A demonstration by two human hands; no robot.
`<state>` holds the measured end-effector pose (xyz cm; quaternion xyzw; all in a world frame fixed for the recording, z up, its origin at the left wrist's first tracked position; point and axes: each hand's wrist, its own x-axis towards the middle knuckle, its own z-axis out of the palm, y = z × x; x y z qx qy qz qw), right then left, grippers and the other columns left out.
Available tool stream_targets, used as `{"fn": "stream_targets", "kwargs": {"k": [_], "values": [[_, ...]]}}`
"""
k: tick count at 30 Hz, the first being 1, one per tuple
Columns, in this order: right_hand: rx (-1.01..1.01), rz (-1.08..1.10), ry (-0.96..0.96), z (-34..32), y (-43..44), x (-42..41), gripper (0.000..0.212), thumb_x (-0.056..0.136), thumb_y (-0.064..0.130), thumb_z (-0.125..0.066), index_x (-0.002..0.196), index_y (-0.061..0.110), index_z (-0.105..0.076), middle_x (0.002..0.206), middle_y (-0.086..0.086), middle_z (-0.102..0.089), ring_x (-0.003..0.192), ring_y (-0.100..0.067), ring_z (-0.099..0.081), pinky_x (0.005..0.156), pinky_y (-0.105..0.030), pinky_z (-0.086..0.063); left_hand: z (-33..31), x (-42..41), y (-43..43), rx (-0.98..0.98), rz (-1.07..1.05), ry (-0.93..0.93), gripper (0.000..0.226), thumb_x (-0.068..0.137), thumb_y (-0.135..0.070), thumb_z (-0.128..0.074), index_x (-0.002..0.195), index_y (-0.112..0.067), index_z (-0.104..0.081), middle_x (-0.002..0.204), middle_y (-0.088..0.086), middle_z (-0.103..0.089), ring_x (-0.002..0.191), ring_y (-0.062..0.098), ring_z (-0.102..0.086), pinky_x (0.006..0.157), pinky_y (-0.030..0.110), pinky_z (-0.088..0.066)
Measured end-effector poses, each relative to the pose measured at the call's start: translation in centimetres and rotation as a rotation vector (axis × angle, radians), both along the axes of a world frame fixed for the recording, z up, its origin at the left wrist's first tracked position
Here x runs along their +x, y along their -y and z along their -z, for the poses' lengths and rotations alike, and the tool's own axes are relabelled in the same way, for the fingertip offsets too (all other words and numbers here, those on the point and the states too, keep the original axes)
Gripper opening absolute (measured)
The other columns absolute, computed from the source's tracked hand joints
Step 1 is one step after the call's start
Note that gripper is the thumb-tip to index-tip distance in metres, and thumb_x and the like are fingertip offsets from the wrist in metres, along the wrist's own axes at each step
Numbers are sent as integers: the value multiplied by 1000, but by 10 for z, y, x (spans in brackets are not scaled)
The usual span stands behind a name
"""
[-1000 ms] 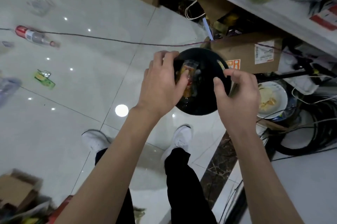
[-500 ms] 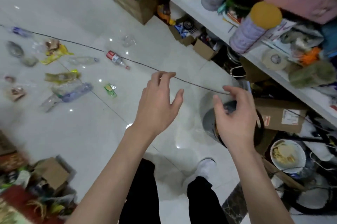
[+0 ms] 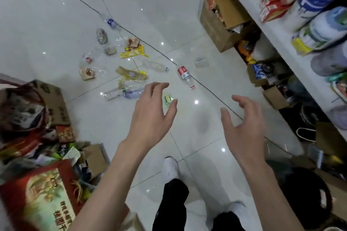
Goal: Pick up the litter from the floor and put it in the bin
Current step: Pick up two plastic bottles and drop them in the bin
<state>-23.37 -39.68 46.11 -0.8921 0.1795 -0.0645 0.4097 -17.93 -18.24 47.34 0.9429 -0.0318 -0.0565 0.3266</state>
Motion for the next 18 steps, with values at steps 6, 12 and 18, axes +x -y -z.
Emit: {"fn": "stream_targets", "kwargs": {"k": [6, 12, 18], "values": [[-26, -97, -54, 29, -39, 51, 50, 93, 30, -67, 139, 22, -49, 132, 4, -48, 122, -12, -47, 108, -38, -42, 37, 31, -55, 36, -113, -26, 45, 94, -32, -59, 135, -15, -49, 133, 2, -48, 121, 23, -51, 97, 47, -46], [-25, -132, -109, 70, -50, 112, 56, 91, 30, -69, 141, 22, -47, 134, 1, -47, 124, -14, -48, 106, -40, -44, 82, 72, -73, 67, -167, -61, 44, 94, -30, -61, 133, -14, -50, 131, 4, -50, 119, 26, -53, 96, 48, -47], [32, -159, -183, 111, -46, 189, 57, 90, 33, -68, 141, 28, -45, 131, 14, -41, 124, -7, -46, 105, -27, -38, 125, 144, -69, 107, -199, -123, 46, 94, -31, -61, 136, -15, -49, 134, 4, -48, 122, 25, -50, 97, 45, -46]]}}
